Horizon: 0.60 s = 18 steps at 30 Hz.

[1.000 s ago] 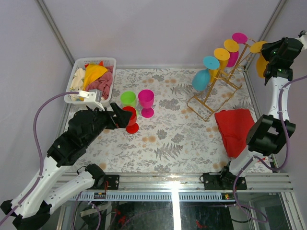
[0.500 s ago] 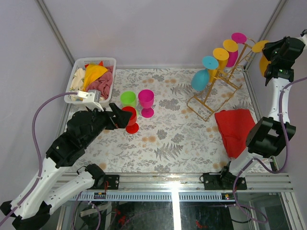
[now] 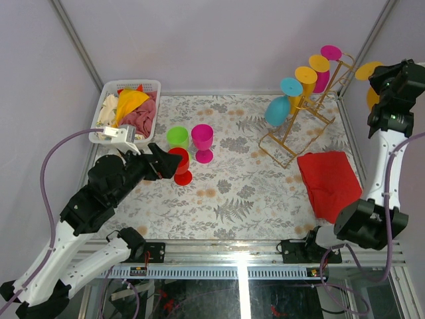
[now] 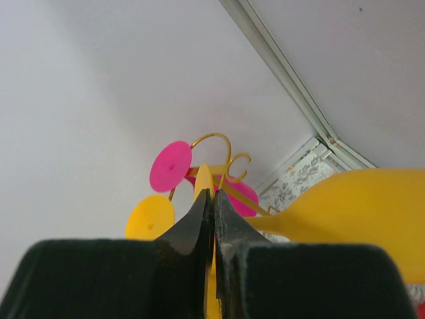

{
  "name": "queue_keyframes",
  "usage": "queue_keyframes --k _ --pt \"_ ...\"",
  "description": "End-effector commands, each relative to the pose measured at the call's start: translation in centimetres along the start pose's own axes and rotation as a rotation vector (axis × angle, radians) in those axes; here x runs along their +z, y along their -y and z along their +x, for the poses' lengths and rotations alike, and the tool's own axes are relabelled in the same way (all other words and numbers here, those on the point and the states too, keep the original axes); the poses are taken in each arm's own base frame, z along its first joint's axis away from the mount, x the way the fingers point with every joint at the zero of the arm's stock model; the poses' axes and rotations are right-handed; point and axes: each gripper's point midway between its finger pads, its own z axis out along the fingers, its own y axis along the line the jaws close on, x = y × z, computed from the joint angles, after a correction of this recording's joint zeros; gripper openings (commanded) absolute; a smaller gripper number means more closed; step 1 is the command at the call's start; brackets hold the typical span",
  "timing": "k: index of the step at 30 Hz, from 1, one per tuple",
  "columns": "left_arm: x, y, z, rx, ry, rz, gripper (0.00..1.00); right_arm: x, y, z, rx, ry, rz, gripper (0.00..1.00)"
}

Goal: Take the wine glass off the wine glass rack
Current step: Pick up the wine glass from the wine rack.

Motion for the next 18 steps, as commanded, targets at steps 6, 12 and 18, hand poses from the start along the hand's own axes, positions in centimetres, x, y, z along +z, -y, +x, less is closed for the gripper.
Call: queue_keyframes --k 6,12,18 --pt "-0.9 0.5 -1.4 -0.028 0.056 0.022 1.0 -10.0 -2.1 -0.6 0.01 0.006 -0.106 0.0" --pt "-0.6 0.2 -1.5 -0.033 0.069 0.008 1.0 -16.4 -1.9 0.9 0.023 -0.052 -0.12 0.0" --pt "0.0 0.3 -1.4 -0.041 0.061 0.007 1.0 -21.2 -1.6 3.2 0.09 -0.075 -0.181 0.0"
